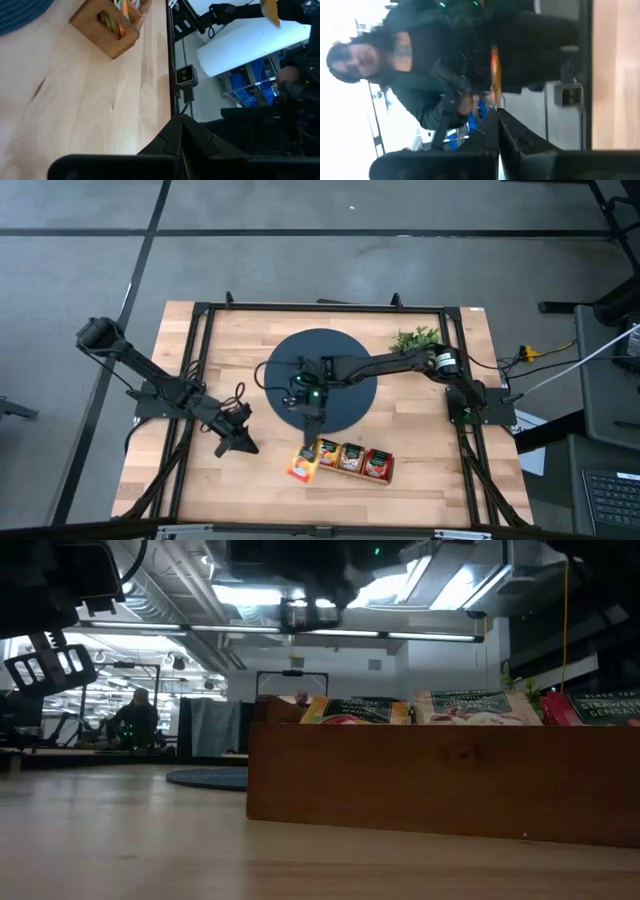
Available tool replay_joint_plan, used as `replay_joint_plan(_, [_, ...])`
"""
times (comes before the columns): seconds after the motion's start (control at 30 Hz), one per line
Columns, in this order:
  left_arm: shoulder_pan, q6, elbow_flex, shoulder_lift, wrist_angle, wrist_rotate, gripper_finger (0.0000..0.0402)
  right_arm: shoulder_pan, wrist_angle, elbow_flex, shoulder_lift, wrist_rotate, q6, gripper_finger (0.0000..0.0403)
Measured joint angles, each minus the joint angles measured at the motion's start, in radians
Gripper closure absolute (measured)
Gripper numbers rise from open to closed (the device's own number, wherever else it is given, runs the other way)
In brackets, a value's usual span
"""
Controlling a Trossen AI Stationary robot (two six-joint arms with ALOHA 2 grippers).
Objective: Pick & Place Tea
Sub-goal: Put the yellow tea bag into the left section of the wooden organizer
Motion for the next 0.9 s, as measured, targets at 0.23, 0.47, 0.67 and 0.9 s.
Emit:
replay_joint_plan(0.23, [-0.037,-0.002,0.0,0.0,0.0,-0.07,0.0398,0.005,-0.641,0.0,-0.059,0.232,-0.469,0.0403])
replay_joint_plan(0.47, [-0.043,-0.002,0.0,0.0,-0.001,-0.084,0.0398,0.007,-0.764,0.0,-0.061,0.431,-0.575,0.0403])
replay_joint_plan(0.67, [-0.043,-0.005,0.0,0.0,-0.001,-0.103,0.0398,0.007,-0.805,0.0,-0.061,0.52,-0.604,0.0403])
replay_joint_plan(0.9, [-0.043,-0.005,0.0,0.0,-0.001,-0.112,0.0398,0.007,-0.838,0.0,-0.061,0.596,-0.628,0.0403])
